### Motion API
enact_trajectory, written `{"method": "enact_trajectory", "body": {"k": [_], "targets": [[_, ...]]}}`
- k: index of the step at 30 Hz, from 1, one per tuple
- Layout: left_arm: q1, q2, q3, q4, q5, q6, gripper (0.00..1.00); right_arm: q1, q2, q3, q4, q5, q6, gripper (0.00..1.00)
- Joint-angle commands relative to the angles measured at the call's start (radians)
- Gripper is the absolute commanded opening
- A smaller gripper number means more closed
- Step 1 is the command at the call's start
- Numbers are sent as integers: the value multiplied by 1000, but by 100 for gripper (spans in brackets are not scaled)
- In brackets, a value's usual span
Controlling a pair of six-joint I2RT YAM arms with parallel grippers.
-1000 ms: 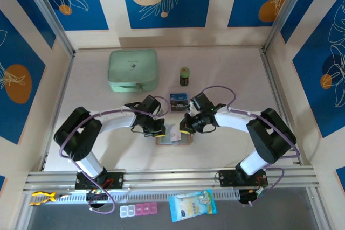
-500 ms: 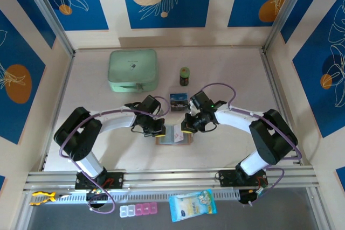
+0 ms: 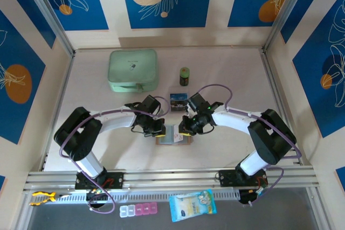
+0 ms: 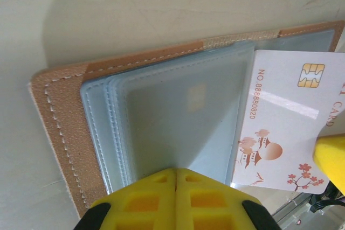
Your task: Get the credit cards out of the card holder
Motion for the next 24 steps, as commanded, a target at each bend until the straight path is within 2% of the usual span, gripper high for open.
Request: {"method": "enact_trajectory", "body": {"k": [1,8,17,22,24], "targets": [[-6,28,-4,-36,-25,11,3,3,-32,-3,-20,13,19,15],[-7,13,5,-42,-24,8,3,4,-33,7,-24,13,17,8],[-3,-22,57,-89,-36,12,6,-14,-92,36,-100,32,-11,8],[13,-44,81,-118,-41,23,6,-60,-123,76,-167,24,-98,7],[24,-51,84,-121,-39,30,7,-76,-125,102,-194,13,-190,7]]}}
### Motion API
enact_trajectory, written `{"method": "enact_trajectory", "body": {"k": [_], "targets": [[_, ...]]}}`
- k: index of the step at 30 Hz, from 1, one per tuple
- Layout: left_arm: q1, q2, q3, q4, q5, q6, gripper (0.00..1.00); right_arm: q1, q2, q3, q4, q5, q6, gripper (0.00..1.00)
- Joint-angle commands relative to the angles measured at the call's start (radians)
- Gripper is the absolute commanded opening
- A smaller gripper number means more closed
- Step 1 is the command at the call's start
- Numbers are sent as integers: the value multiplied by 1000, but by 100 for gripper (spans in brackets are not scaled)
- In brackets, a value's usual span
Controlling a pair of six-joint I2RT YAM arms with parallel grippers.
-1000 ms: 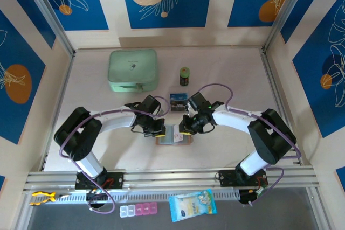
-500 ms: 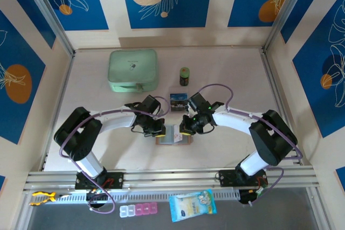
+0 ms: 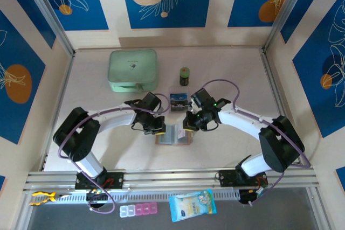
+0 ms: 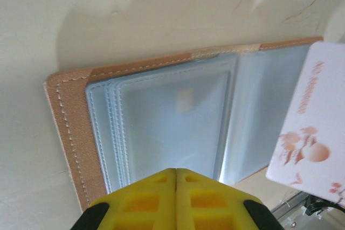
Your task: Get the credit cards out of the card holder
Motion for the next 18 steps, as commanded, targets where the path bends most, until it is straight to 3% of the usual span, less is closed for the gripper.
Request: {"method": "enact_trajectory", "body": {"k": [1,13,18], "targets": [[19,-38,30,-47,-12,32,7,-22,-20,63,-87,-16,-167,8],[110,-97,-25,-32,3,48,8,-37,118,317,-294,148,-954,4],[147,-127,-62,-19,19,48,8,-54,197,436,-371,152,-1226,2]]}}
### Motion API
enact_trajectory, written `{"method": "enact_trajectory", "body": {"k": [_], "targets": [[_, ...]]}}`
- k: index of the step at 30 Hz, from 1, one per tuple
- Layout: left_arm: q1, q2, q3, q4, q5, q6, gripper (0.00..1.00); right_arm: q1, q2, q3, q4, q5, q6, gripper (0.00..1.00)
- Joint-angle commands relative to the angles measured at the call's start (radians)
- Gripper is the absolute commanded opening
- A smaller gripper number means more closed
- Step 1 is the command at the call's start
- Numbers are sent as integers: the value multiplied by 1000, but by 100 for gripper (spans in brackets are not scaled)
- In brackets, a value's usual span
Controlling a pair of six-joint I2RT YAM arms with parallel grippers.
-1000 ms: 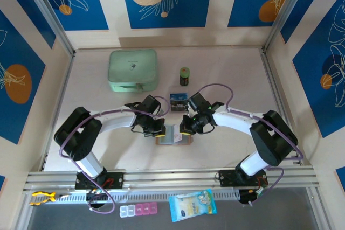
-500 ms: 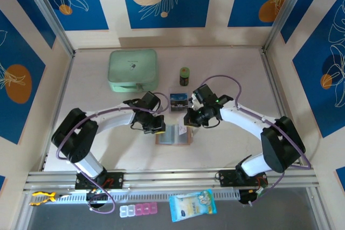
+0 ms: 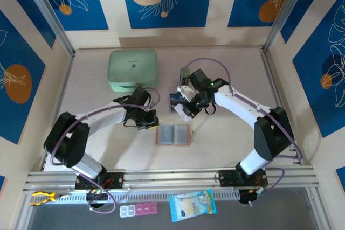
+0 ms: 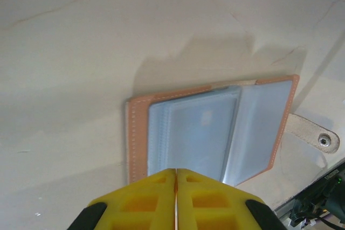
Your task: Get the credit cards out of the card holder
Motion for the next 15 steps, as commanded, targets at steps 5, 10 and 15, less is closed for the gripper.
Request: {"method": "enact_trajectory", "body": {"k": [5,10,15], "targets": [[49,-51,-45,-4,26,30,8,-43,135,202,-152,82,-400,0],[75,-72,-66,-9,30,40,8,-100,227,368,-227,6,-477,0],[96,-70,-67,-18,33,49,8,-139,323,513,-265,-48,-526,0]]}}
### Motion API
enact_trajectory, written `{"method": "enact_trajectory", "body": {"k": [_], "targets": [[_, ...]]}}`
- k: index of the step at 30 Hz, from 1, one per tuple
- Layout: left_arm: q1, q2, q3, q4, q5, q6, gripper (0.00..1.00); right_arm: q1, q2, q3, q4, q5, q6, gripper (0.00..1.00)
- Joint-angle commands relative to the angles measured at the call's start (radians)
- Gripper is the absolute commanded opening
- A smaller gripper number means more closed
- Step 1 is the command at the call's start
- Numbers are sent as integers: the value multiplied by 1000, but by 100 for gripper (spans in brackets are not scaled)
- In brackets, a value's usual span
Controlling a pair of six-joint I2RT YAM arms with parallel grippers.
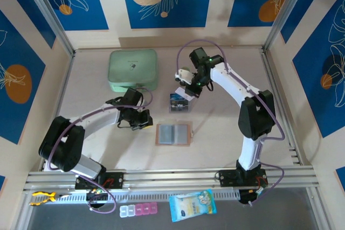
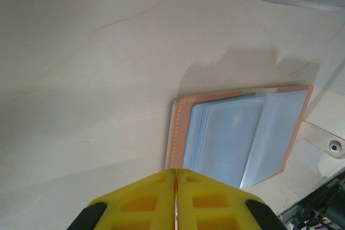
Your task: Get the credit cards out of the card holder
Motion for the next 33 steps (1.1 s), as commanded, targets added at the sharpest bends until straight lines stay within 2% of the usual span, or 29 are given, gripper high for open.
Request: {"method": "enact_trajectory", "body": {"k": [1,7,17,28,33], "targets": [[20,-20,-10,-19,26,23,8,-19,64,96,-75,-74,-77,0],[38,-11,-6,-24,29,27,9,-45,173,242,-118,-101,-114,0],[56,14,8,-39,34,39,8,-57,294,390,-178,-99,-179,0],[65,16,5,-46,34,43,8,-54,346,417,-230,-85,-242,1],[67,8,-4,-47,34,44,9,-49,347,399,-221,-75,-261,9]]}}
